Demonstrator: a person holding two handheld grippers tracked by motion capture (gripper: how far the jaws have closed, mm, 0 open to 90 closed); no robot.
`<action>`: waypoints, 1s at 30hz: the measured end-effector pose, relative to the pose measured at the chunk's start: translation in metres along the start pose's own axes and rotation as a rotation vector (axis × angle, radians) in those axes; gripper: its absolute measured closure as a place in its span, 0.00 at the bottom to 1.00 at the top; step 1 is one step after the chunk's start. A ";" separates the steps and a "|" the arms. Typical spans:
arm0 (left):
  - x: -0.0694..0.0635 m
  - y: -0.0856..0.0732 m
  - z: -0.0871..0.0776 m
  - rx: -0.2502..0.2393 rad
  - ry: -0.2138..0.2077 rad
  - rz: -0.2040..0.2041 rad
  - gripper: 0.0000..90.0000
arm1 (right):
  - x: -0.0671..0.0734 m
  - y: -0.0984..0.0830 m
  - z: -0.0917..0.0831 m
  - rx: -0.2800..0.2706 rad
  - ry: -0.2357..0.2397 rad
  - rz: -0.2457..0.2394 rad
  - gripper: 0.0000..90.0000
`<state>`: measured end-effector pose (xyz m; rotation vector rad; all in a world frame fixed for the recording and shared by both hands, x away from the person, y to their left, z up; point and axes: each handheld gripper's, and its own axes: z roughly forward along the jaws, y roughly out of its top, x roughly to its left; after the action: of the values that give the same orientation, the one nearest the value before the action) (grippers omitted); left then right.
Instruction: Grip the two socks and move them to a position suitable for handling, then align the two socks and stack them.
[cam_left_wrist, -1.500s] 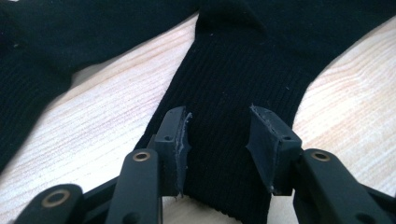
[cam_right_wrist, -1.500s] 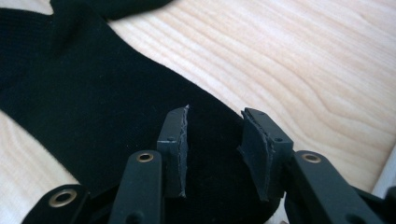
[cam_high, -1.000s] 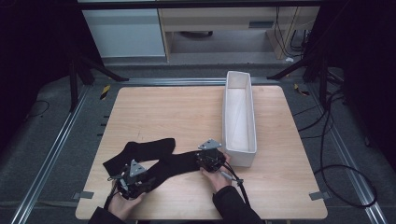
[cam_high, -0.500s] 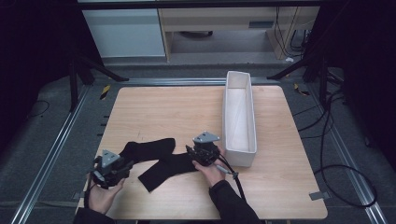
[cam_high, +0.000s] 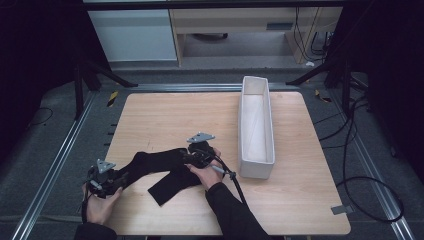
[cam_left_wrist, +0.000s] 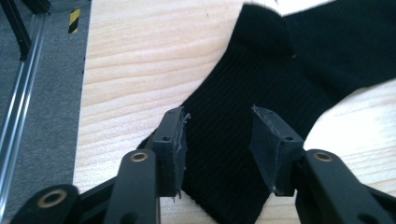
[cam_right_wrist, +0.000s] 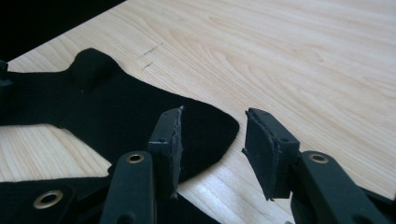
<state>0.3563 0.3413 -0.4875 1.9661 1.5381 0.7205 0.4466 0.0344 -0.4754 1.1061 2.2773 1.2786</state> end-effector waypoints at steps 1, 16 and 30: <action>0.000 0.000 0.002 0.009 0.001 0.003 0.61 | 0.000 0.000 0.003 0.007 0.000 0.003 0.61; 0.001 -0.002 0.008 0.022 -0.019 -0.022 0.63 | 0.005 -0.010 0.033 0.088 0.009 -0.001 0.62; -0.008 0.003 0.011 0.024 -0.002 -0.029 0.94 | 0.009 -0.009 0.041 0.120 -0.025 -0.043 0.93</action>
<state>0.3639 0.3316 -0.4936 1.9569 1.5773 0.6908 0.4602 0.0624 -0.5047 1.0993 2.3731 1.1183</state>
